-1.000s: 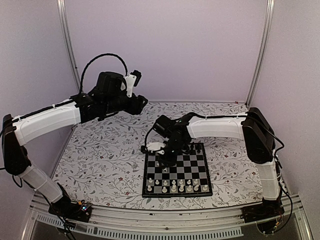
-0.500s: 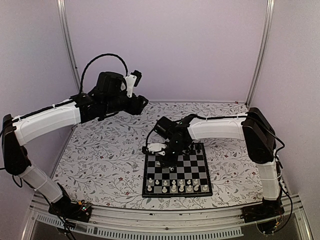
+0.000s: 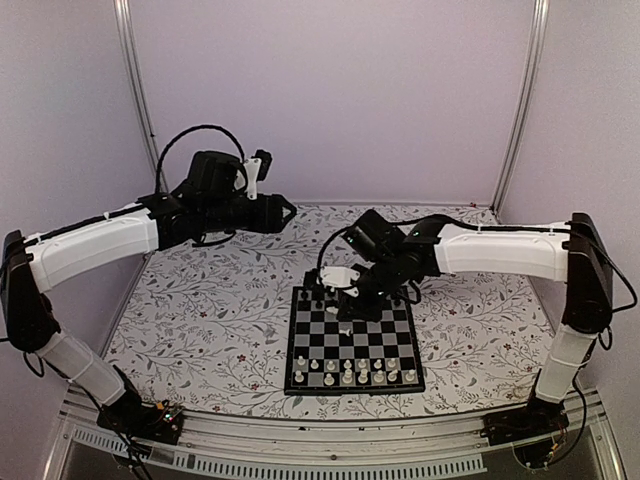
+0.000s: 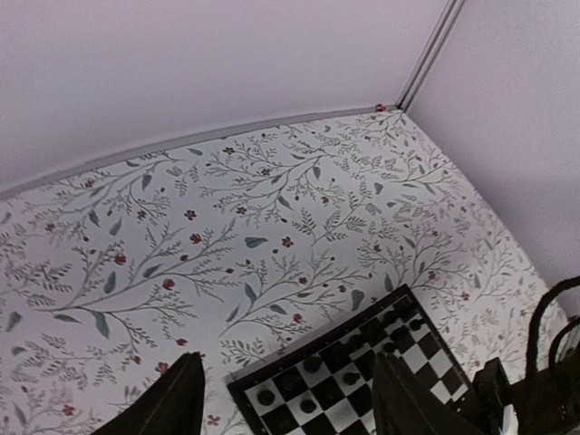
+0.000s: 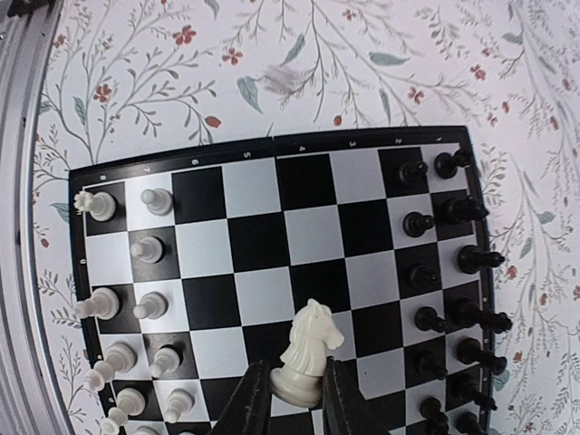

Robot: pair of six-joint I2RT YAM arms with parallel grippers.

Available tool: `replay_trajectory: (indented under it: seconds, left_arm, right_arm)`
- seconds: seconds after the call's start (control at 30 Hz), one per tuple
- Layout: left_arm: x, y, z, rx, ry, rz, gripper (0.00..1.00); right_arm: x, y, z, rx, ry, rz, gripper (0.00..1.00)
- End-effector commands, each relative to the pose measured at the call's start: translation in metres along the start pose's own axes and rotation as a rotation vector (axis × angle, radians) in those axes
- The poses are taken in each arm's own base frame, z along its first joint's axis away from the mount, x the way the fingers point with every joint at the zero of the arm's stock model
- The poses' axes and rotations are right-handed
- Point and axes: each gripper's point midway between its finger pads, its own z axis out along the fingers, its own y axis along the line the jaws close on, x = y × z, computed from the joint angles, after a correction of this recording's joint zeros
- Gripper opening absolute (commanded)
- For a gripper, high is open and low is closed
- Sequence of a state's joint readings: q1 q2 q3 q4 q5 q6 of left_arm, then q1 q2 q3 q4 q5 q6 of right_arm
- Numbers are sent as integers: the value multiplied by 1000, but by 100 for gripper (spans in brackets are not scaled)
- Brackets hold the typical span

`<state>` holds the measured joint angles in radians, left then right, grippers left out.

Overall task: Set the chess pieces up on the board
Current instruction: Pick up the chess piece from the chessboard, then place the chess piece on the chessboard.

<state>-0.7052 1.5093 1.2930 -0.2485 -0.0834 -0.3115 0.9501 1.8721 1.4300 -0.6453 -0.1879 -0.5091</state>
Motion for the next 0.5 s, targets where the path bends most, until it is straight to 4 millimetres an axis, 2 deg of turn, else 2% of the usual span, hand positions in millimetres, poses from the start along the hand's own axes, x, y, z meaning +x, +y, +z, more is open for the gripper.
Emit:
replay_trajectory:
  seconds: [0.0,0.17,0.27,0.47]
  left_arm:
    - [51,-20,-2,237,120,-315,62]
    - [99,-53,-2,470,216,-541,54]
    - [113,-71,-6,563,240,-586,54]
    - [126,-99,-10,674,287,-628,56]
  right_arm:
    - [-22,-4,-43,80,-166,-86,20]
    - [-23,-7,-63,144,-206,-109,20]
    - [-23,-12,-67,171,-209,-103,20]
    - [-24,-17,-66,193,-204,-96,20]
